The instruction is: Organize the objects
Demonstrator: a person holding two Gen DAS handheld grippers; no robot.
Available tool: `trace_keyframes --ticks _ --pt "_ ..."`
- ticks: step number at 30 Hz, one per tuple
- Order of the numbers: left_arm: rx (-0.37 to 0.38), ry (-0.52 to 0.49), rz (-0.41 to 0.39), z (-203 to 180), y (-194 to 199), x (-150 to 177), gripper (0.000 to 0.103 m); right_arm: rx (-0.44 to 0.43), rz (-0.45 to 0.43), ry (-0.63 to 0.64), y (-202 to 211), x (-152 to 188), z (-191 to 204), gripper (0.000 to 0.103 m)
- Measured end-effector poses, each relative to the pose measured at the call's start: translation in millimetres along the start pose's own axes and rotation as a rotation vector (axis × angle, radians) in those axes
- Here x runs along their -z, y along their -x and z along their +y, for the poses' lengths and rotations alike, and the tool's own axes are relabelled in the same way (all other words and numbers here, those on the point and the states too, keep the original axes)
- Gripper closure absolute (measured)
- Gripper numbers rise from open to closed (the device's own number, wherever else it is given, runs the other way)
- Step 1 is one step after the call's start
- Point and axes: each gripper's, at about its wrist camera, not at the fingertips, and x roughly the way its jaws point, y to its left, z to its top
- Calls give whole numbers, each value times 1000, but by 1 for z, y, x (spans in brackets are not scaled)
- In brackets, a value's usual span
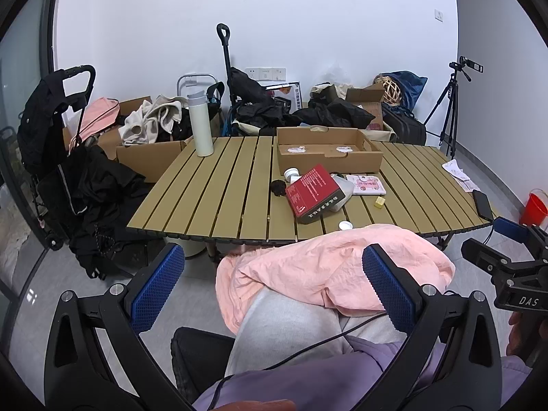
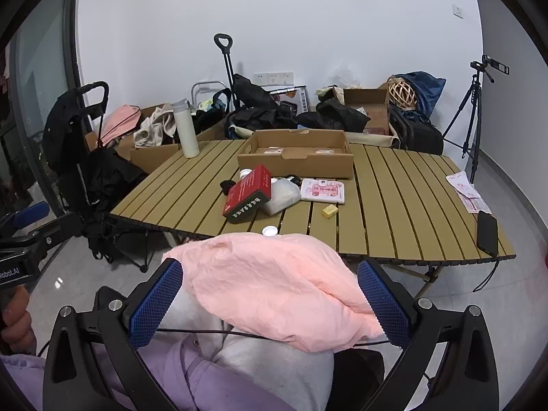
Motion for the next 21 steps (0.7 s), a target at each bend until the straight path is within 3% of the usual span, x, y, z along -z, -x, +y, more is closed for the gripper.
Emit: trace_keyframes --ticks 21 --pt "-4 1 25 2 -8 2 0 -46 -13 -8 -11 7 -3 0"
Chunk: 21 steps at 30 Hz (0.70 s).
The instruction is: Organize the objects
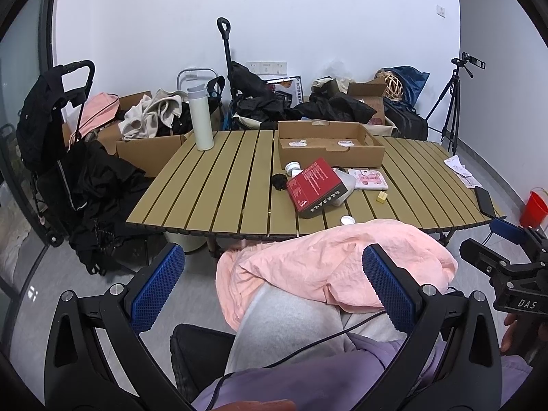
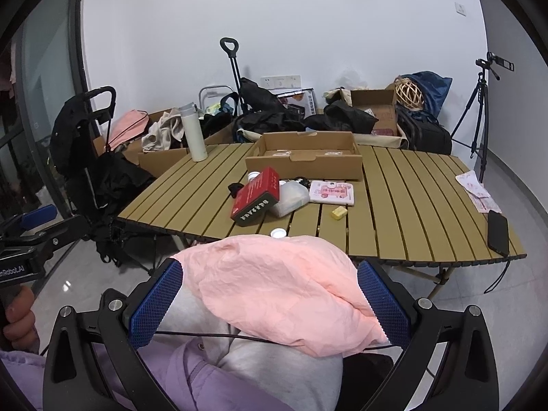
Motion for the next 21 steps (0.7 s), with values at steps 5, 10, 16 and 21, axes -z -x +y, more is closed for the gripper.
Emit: trace_keyframes --ticks 5,10,16,21 --pt "-10 5 10 1 -5 0 0 -12 -24 36 -2 2 3 0" --pt "-35 -11 7 0 -12 0 0 30 -25 31 -3 2 -1 0" --pt "-14 5 74 3 -36 1 0 81 22 37 -21 9 -7 0" --pt "-17 13 109 6 -61 1 0 60 54 37 -39 9 -11 0"
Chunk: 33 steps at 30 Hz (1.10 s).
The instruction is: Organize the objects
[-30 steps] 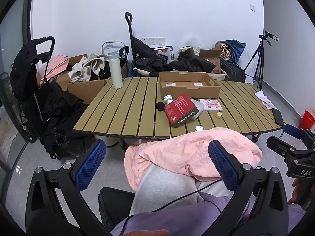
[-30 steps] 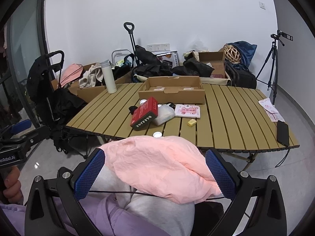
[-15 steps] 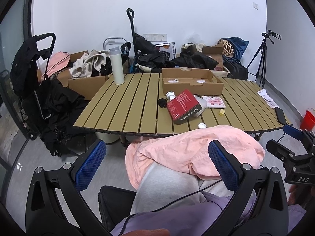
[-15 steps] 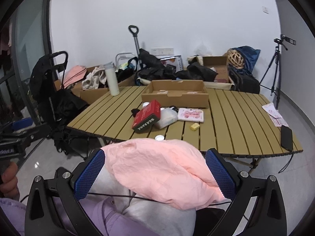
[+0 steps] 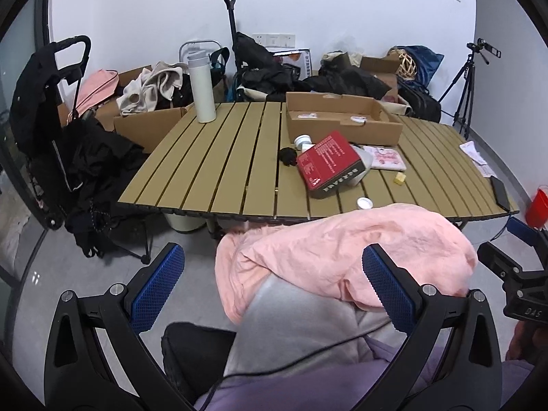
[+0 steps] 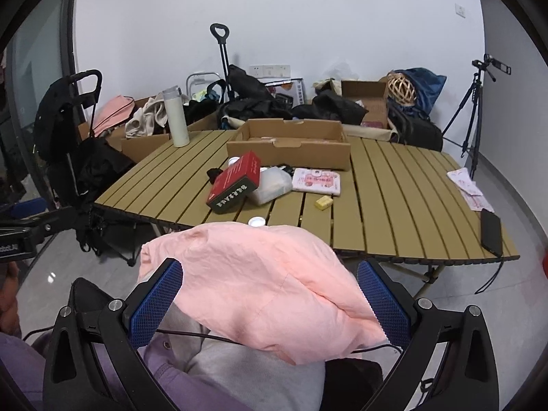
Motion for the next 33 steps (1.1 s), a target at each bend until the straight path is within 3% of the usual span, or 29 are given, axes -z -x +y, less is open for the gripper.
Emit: trace_keyframes --ticks 5,6,9,11,14,17,18,20,25,27,29,30,33 --pt "-14 39 -53 8 -35 -13 0 -23 49 4 -42 -13 -6 0" --pt "-10 41 -34 9 -43 -15 0 -33 55 4 -51 -17 -6 0" --pt "95 63 77 14 -87 -28 0 -53 72 11 -83 -33 -8 0" --pt "104 92 157 14 -115 -37 2 -67 82 4 -106 -46 -8 3" --pt "150 83 159 7 -151 -51 17 -96 97 -15 -142 -67 -7 7" --pt "192 63 107 -1 -187 -61 27 -139 108 -31 -178 -88 -4 19" --pt "200 64 123 -4 -203 -65 30 -158 112 -37 -187 -91 -3 30" --pt "264 86 164 -7 -235 -71 37 -187 135 -48 -214 -102 0 40" --pt "439 178 239 -10 -280 -77 40 -240 209 -81 -264 -117 2 41" --pt "492 212 244 -11 -288 -77 40 -268 249 -113 -278 -115 -1 52" --pt "522 227 225 -12 -287 -76 55 -278 271 -154 -287 -110 -8 55" --pt "531 225 212 -14 -285 -77 55 -292 274 -169 -287 -109 -10 56" --pt "488 224 182 -17 -273 -78 63 -298 276 -179 -281 -110 -11 66"
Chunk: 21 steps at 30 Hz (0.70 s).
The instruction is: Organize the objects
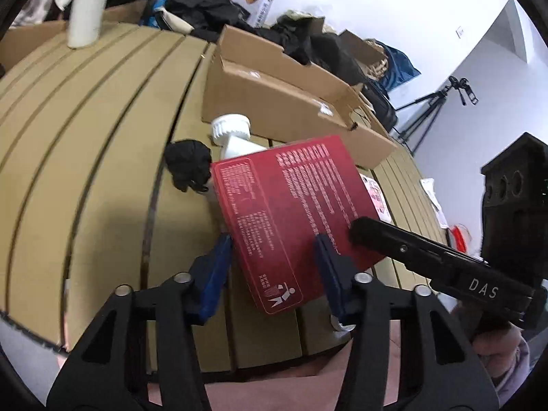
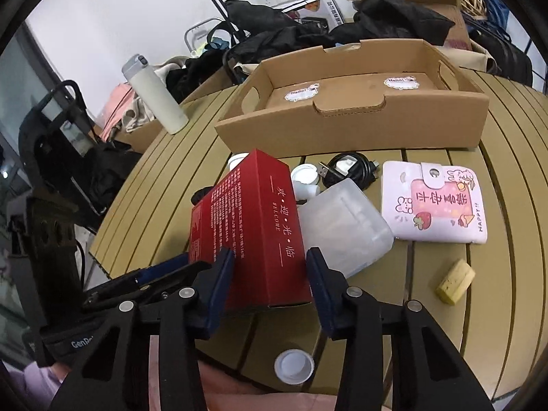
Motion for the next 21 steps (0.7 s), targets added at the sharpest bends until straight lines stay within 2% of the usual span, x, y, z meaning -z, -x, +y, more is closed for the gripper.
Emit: trace_keyframes --ticks 2,8,12,16,21 --pt "6 11 -16 -4 15 0 68 12 -9 12 10 2 6 73" --pt "3 -72 -124 -41 82 12 68 -15 -73 17 66 27 25 76" --pt "11 -102 -155 -53 96 4 68 -23 -115 10 89 33 30 77" --pt "26 -107 -169 -63 79 -33 68 -23 -149 -8 92 7 22 77" --pt "18 -68 -177 -64 41 -108 68 -54 -166 -50 69 -63 -4 77"
